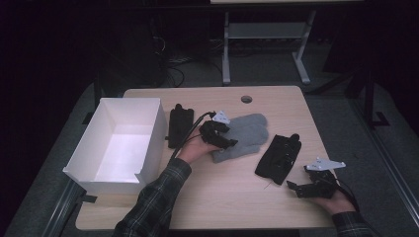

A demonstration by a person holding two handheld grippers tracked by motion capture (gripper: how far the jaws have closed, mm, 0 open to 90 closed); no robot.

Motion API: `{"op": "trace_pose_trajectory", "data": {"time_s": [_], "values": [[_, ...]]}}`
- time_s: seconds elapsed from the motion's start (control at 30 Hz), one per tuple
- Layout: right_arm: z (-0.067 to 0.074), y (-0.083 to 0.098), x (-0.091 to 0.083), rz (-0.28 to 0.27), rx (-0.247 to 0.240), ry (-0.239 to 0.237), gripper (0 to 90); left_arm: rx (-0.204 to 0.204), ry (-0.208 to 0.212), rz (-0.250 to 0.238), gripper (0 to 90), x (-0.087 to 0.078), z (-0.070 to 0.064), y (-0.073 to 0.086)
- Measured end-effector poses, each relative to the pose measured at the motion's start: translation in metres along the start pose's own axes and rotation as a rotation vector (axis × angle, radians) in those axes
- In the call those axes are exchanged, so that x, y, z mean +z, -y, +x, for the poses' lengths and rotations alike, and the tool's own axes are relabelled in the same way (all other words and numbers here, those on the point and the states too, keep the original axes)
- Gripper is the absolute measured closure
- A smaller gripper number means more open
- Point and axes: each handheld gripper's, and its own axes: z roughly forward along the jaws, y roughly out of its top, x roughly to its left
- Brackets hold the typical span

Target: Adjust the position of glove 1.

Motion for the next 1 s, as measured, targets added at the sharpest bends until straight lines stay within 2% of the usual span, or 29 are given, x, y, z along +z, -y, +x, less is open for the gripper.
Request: {"op": "trace_pose_trajectory", "data": {"time_s": [0.1,0.13,0.2,0.23,0.3,0.33,0.37,0.43,0.57,0.63,0.73,0.93,1.0], "values": [[0.0,0.0,0.0,0.001,0.003,0.0,8.6,0.014,0.001,0.022,43.7,0.006,-0.001,0.001],[0.0,0.0,0.0,0.0,0.0,0.0,8.6,0.008,0.003,0.023,48.9,0.008,-0.002,0.003],[0.0,0.0,0.0,0.0,0.0,0.0,8.6,0.037,-0.006,0.055,64.1,0.009,-0.002,0.004],[0.0,0.0,0.0,0.0,0.001,0.0,8.6,0.035,-0.008,0.067,73.8,0.01,-0.002,0.005],[0.0,0.0,0.0,0.0,0.001,0.0,8.6,0.038,0.001,0.075,82.3,0.01,-0.003,0.004],[0.0,0.0,0.0,0.0,0.0,0.0,8.6,0.04,0.0,0.08,83.7,0.008,-0.004,0.003],[0.0,0.0,0.0,0.0,0.001,0.0,8.6,0.017,0.009,0.062,84.2,0.007,-0.005,0.002],[0.0,0.0,0.0,0.0,0.001,0.0,8.6,0.001,0.024,0.045,84.6,0.0,-0.006,0.0],[0.0,0.0,0.0,0.0,0.001,0.0,8.6,-0.025,0.028,0.028,84.7,-0.018,-0.012,-0.002],[0.0,0.0,0.0,0.0,0.0,0.0,8.6,-0.05,0.037,0.012,84.7,-0.026,-0.016,0.0],[0.0,0.0,0.0,0.0,0.001,0.0,8.6,-0.036,0.038,0.004,84.6,-0.039,-0.024,0.005],[0.0,0.0,0.0,0.0,0.001,0.0,8.6,-0.056,0.045,0.005,84.5,-0.056,-0.047,0.018],[0.0,0.0,0.0,0.001,0.001,0.0,8.6,-0.048,0.045,0.012,84.4,-0.059,-0.052,0.022]]}}
